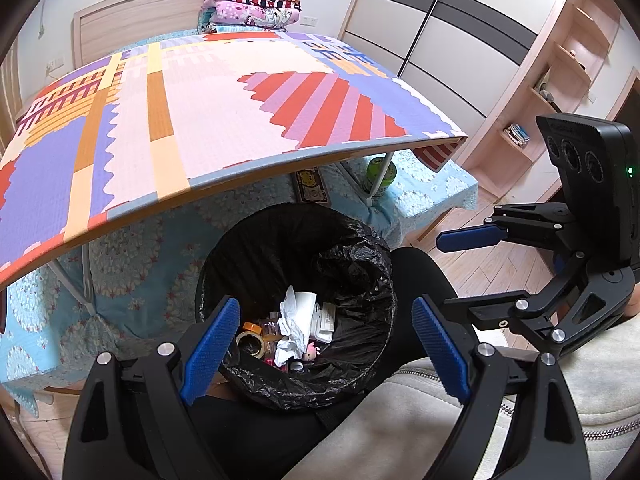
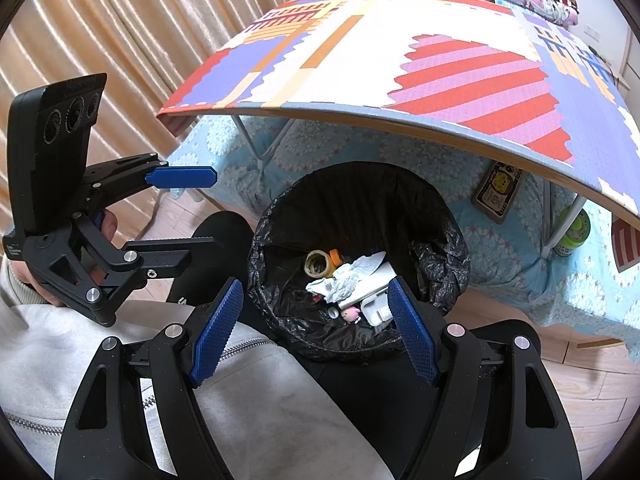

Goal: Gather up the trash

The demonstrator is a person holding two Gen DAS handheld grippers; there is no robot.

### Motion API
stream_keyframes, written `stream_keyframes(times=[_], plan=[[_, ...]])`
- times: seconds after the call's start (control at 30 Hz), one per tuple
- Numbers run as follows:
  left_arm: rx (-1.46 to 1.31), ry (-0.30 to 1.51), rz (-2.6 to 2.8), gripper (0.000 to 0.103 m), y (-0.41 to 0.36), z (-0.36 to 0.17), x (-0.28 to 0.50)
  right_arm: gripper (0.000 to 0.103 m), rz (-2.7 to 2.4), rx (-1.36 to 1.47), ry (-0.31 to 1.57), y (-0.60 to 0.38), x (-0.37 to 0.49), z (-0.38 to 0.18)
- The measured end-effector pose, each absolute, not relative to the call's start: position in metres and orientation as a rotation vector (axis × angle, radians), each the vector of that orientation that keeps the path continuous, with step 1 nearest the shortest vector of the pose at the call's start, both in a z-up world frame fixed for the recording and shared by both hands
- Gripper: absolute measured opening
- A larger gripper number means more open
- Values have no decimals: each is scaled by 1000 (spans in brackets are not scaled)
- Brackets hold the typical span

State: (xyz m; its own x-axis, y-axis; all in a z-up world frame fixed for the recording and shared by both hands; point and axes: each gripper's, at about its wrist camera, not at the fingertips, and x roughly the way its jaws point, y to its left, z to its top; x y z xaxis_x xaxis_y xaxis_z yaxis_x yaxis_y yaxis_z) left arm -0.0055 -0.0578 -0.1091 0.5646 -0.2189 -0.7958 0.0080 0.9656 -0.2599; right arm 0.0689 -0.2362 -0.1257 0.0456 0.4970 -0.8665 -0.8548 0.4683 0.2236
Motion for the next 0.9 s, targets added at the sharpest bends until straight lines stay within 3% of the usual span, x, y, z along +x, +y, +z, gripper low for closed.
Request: stream_keyframes(times=[0.9], plan=[[-238,972,-135,85,-60,-111,-5,74,1076,-405,1103,-235,68,-128]])
